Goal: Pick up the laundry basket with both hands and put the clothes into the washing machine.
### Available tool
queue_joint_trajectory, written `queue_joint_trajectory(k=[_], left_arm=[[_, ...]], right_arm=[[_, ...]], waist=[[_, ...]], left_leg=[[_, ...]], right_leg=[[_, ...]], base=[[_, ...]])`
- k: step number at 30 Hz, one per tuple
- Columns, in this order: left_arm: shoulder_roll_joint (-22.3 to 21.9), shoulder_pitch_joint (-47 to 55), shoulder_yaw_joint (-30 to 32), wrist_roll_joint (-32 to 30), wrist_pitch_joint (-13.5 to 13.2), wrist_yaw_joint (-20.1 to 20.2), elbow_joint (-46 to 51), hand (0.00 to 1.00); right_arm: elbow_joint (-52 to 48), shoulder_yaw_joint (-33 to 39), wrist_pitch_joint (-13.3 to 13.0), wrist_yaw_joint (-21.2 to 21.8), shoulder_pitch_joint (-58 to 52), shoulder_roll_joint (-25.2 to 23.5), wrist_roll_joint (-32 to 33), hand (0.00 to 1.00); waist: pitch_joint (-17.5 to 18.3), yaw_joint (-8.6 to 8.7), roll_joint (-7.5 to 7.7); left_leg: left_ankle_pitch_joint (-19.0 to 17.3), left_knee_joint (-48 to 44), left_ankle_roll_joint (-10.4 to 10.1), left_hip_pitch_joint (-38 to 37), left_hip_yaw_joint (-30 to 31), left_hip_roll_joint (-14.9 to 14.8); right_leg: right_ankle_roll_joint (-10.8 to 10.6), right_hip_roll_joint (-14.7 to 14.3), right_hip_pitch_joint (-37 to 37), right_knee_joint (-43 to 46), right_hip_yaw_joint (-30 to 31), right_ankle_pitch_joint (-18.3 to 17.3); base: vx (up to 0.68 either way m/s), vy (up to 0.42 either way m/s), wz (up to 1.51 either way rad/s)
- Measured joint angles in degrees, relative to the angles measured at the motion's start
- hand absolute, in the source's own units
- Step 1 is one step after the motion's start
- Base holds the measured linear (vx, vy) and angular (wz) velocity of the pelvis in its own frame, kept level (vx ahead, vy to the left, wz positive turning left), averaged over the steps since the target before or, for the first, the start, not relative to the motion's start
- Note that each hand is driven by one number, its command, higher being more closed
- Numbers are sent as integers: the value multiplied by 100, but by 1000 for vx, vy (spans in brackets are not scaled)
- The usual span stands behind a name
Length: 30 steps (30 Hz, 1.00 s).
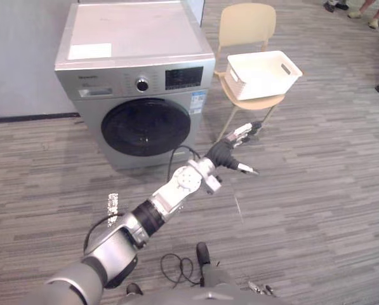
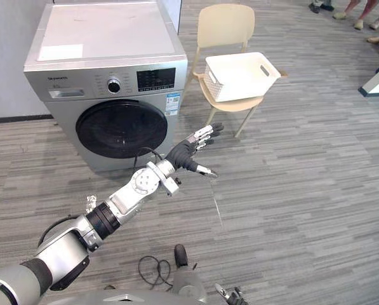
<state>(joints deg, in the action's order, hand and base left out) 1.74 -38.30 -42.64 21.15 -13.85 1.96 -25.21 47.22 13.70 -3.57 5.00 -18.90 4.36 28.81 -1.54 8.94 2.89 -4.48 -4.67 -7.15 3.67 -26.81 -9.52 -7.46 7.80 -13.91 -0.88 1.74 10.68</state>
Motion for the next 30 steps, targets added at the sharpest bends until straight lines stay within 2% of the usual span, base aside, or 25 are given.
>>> queue_joint_trajectory(k=[3,4,8,11,12,13,14,15,17,19,22,24,25,26,27,28,29,30], left_arm=[[63,213,159,-47,-1,15,-39,0],[97,457,324,-101,0,13,-184,0],[247,1460,1028,-135,35,-33,-1498,0],[335,2198,1681,-422,280,-59,-2836,0],[400,2584,2251,-718,452,-66,-3564,0],[430,2748,2567,-860,519,-67,-3812,0],[492,3079,3287,-1050,672,-110,-4183,0],[582,3409,3853,-1159,776,-150,-4379,0],[725,3867,4599,-1289,919,-206,-4414,0],[802,4253,5274,-1411,949,-290,-4407,0],[853,4756,5916,-1349,966,-281,-4398,0],[827,4916,6064,-1327,974,-277,-4398,0],[768,4968,6112,-1317,982,-274,-4398,0],[597,5084,6151,-1294,1000,-281,-4396,0],[448,5216,6232,-1291,1040,-294,-4402,0],[421,5281,6236,-1291,1040,-296,-4385,0],[414,5351,6248,-1278,1048,-295,-4320,0],[450,5350,6281,-1249,1049,-305,-4258,0]], right_arm=[[-17,1,2,-3,7,-51,0,0],[-12,1,1,-7,14,-51,1,0],[430,-23,1,-37,195,-47,0,0],[931,-154,4,-48,449,-41,-3,0],[1240,-172,6,-47,626,-31,-32,0],[1335,-171,10,-53,685,-7,-78,0],[1531,-173,23,-59,823,44,-200,0],[1664,-172,37,-58,936,79,-227,0],[1746,-153,62,-59,1044,101,-227,0],[1858,-93,104,-59,1122,108,-227,0],[1940,114,117,-60,1259,103,-217,0],[1967,133,109,-137,1288,50,-204,0],[2014,233,108,-158,1287,64,-196,0],[2036,302,102,-190,1268,184,-123,0],[1980,333,6,-240,1317,213,-39,0],[1921,331,-31,-245,1319,207,21,0],[1918,331,-42,-244,1369,122,66,0],[1975,315,8,-242,1519,-11,72,0]], waist=[[45,5,-16],[56,55,-33],[135,53,-67],[157,-40,-73],[154,-141,-77],[155,-190,-78],[154,-282,-78],[152,-361,-82],[152,-526,-85],[173,-647,-90],[195,-812,-62],[201,-878,103],[189,-907,211],[166,-919,67],[108,-923,-10],[94,-913,-41],[47,-919,-83],[-64,-977,96]], left_leg=[[24,-10,-2,-45,-6,3],[32,0,-6,-94,5,6],[74,97,-11,-173,146,31],[178,187,6,-165,400,78],[238,247,18,-158,560,106],[259,276,22,-167,653,123],[306,319,48,-180,811,166],[350,355,64,-190,986,217],[417,395,130,-194,1294,314],[457,432,187,-197,1640,454],[530,657,294,-269,2257,788],[460,585,418,-274,2440,1050],[258,0,594,-67,2483,1250],[-258,-749,736,166,2580,1313],[-437,-924,782,111,2739,1319],[-444,-915,795,50,2852,1310],[-473,-916,843,-29,3031,1251],[-504,-928,917,-94,3087,1208]], right_leg=[[1,1,33,-34,-43,1],[3,2,128,-88,-69,3],[18,22,341,-236,-223,14],[28,83,476,-336,-483,23],[31,111,573,-366,-648,24],[27,124,612,-366,-726,18],[18,151,721,-367,-887,-8],[9,190,838,-368,-1068,-34],[-13,296,1058,-367,-1393,-87],[-24,436,1277,-315,-1774,-197],[-12,862,1370,460,-2399,-800],[97,1250,1358,926,-2669,-1151],[173,1563,1357,1267,-2790,-1320],[775,1681,1367,1968,-2853,-1508],[1430,1796,965,3026,-2361,-1126],[1548,1783,747,3431,-2080,-745],[1336,1658,347,4133,-1471,-315],[932,1425,-57,4782,-1056,-726]], base=[[18,-5,2],[11,-9,6],[-5,-12,15],[-8,-21,48],[-16,-9,53],[-22,0,67],[-20,8,73],[-24,12,79],[-38,28,87],[-53,66,107],[-63,122,124],[-41,124,102],[68,169,111],[27,269,118],[-2,221,97],[-13,221,83],[75,152,62],[92,110,49]])
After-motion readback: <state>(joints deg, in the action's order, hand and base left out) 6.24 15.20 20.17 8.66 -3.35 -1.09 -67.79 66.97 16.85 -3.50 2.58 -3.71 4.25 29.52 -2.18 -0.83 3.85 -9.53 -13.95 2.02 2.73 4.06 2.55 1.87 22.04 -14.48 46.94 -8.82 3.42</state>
